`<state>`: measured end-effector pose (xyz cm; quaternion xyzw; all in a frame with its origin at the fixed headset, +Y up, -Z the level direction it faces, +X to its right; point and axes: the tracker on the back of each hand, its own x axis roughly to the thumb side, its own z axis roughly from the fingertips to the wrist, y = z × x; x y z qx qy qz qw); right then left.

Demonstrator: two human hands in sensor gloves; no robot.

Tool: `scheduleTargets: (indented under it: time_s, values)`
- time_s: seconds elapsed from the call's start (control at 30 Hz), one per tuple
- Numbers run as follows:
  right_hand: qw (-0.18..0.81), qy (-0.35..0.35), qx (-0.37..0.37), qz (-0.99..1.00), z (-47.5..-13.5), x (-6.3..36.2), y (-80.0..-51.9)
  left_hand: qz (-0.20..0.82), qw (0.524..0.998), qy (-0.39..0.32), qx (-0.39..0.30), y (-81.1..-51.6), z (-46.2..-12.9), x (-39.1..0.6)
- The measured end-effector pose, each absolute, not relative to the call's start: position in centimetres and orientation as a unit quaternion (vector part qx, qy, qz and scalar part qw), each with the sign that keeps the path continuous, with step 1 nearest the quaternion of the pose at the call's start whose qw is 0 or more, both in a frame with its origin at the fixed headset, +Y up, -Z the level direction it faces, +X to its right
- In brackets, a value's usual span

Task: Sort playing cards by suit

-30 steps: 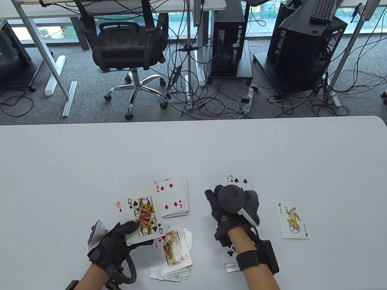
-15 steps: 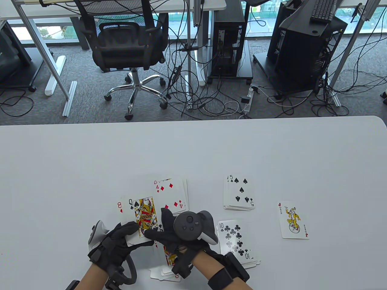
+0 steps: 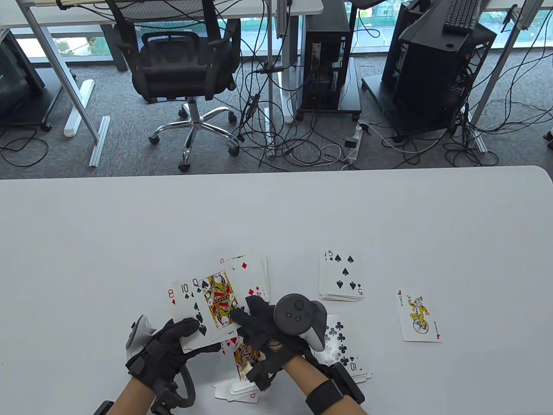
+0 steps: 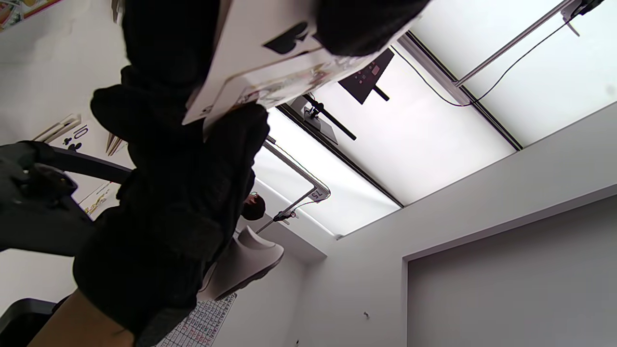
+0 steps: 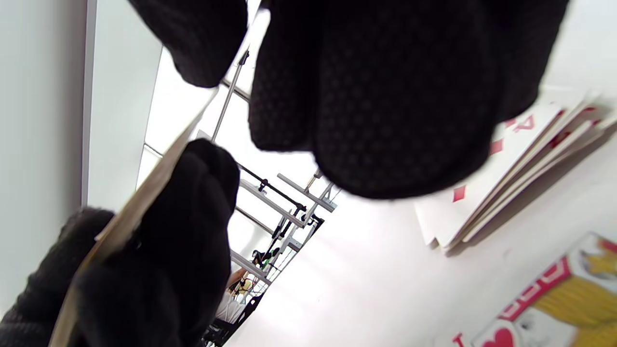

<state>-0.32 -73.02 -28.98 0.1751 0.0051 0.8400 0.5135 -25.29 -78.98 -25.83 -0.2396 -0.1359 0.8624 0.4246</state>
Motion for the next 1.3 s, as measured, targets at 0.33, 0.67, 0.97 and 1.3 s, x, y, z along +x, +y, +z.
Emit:
scheduleTargets:
  time_s: [0.33, 0.67, 0.97, 1.3]
  values:
    - [0.707, 0.061, 0.043, 0.703, -32.5, 6.9, -72.9, 0.868, 0.412, -0.135, -0.239, -78.9, -25.8, -25.2]
    - [0.428, -0.038, -0.083, 0.899, -36.0, 15.7, -71.6, 0.869, 0.414, -0.133, -0.237, -78.9, -25.8, -25.2]
    - [0.233, 0.029, -0.171, 0.957, -36.4, 17.5, -74.7, 0.869, 0.414, -0.131, -0.236, -78.9, -25.8, -25.2]
    - [0.091, 0.124, -0.194, 0.969, -37.2, 16.6, -76.6, 0.87, 0.416, -0.127, -0.232, -78.9, -25.9, -25.3]
